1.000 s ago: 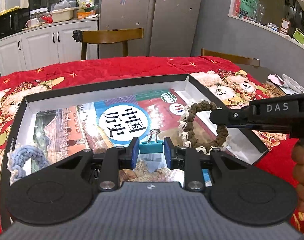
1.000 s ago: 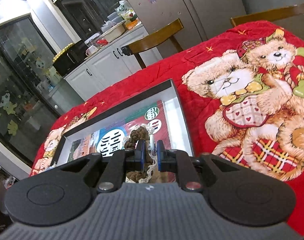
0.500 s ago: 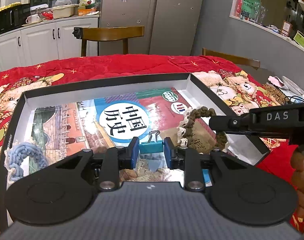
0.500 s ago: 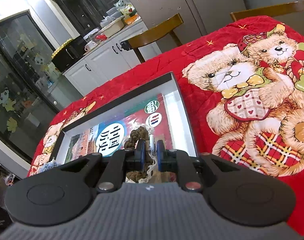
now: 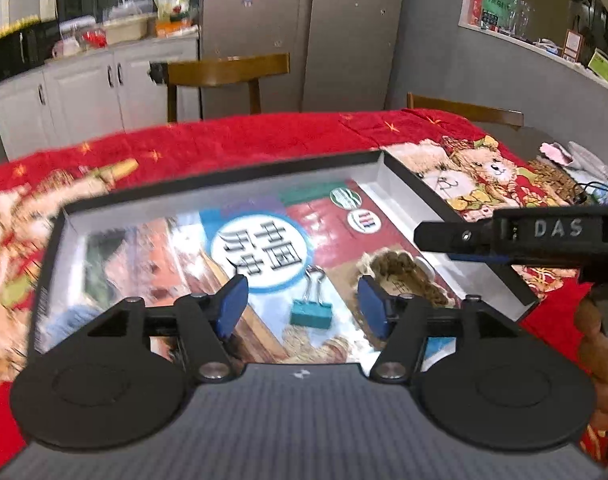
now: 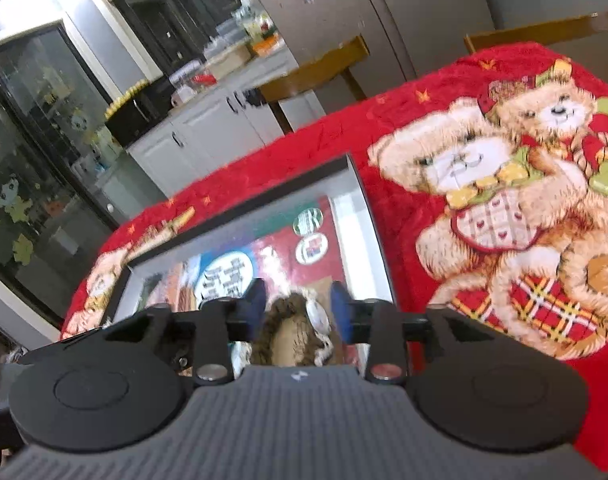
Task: Organize objects
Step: 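Open both tools to release the binder clip and hair tie into the box, then move both tools back toward the remaining items beside the box, then grasp the purple tube with left while right grasps a blue binder clip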
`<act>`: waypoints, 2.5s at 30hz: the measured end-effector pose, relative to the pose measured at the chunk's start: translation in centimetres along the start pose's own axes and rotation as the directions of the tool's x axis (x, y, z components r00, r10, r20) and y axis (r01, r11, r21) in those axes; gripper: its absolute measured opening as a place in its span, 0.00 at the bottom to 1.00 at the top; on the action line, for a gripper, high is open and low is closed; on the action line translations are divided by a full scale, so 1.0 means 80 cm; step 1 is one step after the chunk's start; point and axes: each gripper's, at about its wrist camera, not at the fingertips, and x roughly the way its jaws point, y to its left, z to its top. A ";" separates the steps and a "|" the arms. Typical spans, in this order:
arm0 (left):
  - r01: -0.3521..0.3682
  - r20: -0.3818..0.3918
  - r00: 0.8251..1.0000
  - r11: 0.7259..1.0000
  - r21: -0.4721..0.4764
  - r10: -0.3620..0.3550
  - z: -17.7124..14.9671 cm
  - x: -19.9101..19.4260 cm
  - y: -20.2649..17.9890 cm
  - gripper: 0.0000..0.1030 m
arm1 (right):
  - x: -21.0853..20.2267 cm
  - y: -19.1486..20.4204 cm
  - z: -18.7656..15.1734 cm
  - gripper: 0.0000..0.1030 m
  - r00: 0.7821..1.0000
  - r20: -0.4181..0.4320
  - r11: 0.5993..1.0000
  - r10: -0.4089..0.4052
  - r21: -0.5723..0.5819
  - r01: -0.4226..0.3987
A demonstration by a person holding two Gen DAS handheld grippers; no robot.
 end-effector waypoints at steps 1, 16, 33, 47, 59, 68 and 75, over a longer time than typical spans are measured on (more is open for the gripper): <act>-0.010 0.010 1.000 1.000 0.009 0.010 0.002 -0.004 0.000 0.65 | -0.003 0.001 0.001 0.57 1.000 0.010 1.000 0.004 -0.001 -0.004; -0.100 0.372 0.924 0.995 0.010 0.089 0.025 -0.183 -0.002 0.72 | -0.142 0.080 0.017 0.81 0.949 0.277 0.986 0.152 -0.102 -0.128; -0.032 0.278 0.960 0.999 0.015 0.027 -0.157 -0.238 0.021 0.75 | -0.201 0.120 -0.171 0.82 0.938 0.338 0.981 0.076 -0.195 -0.009; 0.061 0.093 0.994 0.990 -0.130 -0.049 -0.178 -0.142 0.070 0.76 | -0.118 0.098 -0.220 0.58 1.000 0.021 0.965 0.004 -0.260 0.002; -0.054 0.094 0.994 0.998 -0.044 0.058 -0.166 -0.129 0.058 0.78 | -0.086 0.103 -0.199 0.69 1.000 0.003 0.946 -0.003 -0.323 0.004; -0.061 0.047 0.997 0.993 -0.104 0.066 -0.159 -0.110 0.071 0.83 | -0.078 0.104 -0.189 0.72 0.999 -0.008 0.944 0.033 -0.328 -0.034; -0.085 0.052 0.995 0.993 -0.079 0.090 -0.160 -0.110 0.065 0.82 | -0.078 0.105 -0.189 0.39 1.000 -0.001 0.944 0.023 -0.330 -0.023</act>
